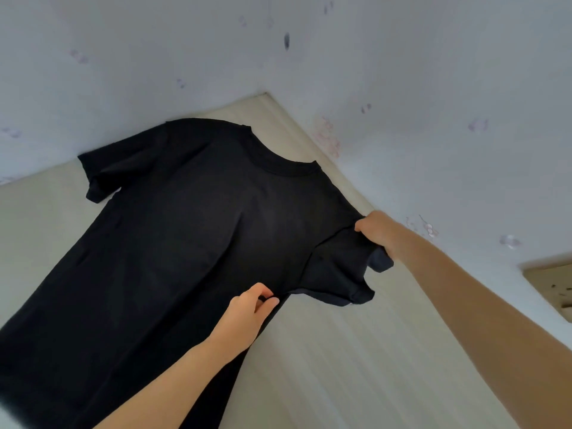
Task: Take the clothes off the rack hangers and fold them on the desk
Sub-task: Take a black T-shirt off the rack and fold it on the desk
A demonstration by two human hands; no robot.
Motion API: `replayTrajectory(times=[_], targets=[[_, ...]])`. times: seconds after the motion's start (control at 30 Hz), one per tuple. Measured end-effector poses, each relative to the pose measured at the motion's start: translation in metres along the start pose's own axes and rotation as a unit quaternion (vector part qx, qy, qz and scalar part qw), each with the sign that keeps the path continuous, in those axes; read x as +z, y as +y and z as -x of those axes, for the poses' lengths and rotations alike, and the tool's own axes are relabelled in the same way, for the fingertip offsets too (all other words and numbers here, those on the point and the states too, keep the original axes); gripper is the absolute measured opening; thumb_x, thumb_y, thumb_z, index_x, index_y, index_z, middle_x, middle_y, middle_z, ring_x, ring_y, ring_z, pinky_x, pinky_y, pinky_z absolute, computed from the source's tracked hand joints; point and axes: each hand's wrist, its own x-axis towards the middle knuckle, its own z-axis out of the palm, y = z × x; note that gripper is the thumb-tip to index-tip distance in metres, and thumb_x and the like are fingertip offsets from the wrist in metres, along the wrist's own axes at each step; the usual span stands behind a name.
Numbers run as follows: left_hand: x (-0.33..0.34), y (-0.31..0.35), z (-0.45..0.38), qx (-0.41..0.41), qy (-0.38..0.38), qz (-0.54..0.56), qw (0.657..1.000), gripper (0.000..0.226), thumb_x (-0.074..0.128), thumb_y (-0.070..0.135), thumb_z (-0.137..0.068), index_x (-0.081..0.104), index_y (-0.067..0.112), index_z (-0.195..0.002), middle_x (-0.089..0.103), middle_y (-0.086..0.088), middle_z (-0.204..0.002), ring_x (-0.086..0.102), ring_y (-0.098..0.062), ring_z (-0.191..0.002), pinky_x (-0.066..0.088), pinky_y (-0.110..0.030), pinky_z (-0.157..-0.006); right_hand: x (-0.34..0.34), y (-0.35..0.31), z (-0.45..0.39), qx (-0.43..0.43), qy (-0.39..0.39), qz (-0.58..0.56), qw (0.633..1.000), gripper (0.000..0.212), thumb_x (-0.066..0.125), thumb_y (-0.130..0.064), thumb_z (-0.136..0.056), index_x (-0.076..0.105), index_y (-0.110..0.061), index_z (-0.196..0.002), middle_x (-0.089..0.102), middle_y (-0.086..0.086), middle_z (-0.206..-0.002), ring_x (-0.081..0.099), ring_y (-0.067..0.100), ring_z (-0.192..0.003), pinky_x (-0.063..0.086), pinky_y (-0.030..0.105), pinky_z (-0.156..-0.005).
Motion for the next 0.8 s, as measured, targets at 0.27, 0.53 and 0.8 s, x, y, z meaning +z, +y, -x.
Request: replayTrajectory(times=[0.27,0.53,0.8], targets=[[-0.075,-0.027,-0.022,-0.114,0.125,0.192,0.967,0.025,0.059,0.028,-0.095,0.063,0.004,-0.098,0.061,-0.011,-0.08,0.051,-0.021,-0.069,0.044,-0.032,-0.066,0.007,-0.176,-0.019,-0.083,-0.14,-0.327,0.931,0.022,0.05,-0.016,-0.096,0.047,-0.001,-0.113,0.064,0.017,-0.107,0.067,0.029,-0.094,0.056,0.039,-0.086],[-0.074,-0.056,-0.031,-0.133,0.086,0.149,0.976,0.019,0.063,0.035,-0.091,0.065,0.016,-0.093,0.068,-0.01,-0.078,0.065,-0.022,-0.072,0.055,-0.037,-0.074,0.067,-0.135,-0.075,-0.242,0.049,0.186,0.951,0.051,0.049,-0.013,-0.093,0.039,-0.015,-0.143,0.045,0.011,-0.139,0.046,0.033,-0.123,0.037,0.038,-0.104],[-0.08,-0.059,-0.034,-0.133,0.07,0.189,0.97,0.028,0.059,0.03,-0.095,0.069,0.005,-0.086,0.068,-0.02,-0.085,0.064,-0.024,-0.074,0.053,-0.034,-0.073,0.057,-0.126,-0.103,-0.195,0.033,0.364,0.91,0.026,0.05,-0.037,-0.094,0.058,-0.015,-0.104,0.055,0.008,-0.108,0.034,0.034,-0.117,0.029,0.043,-0.09]])
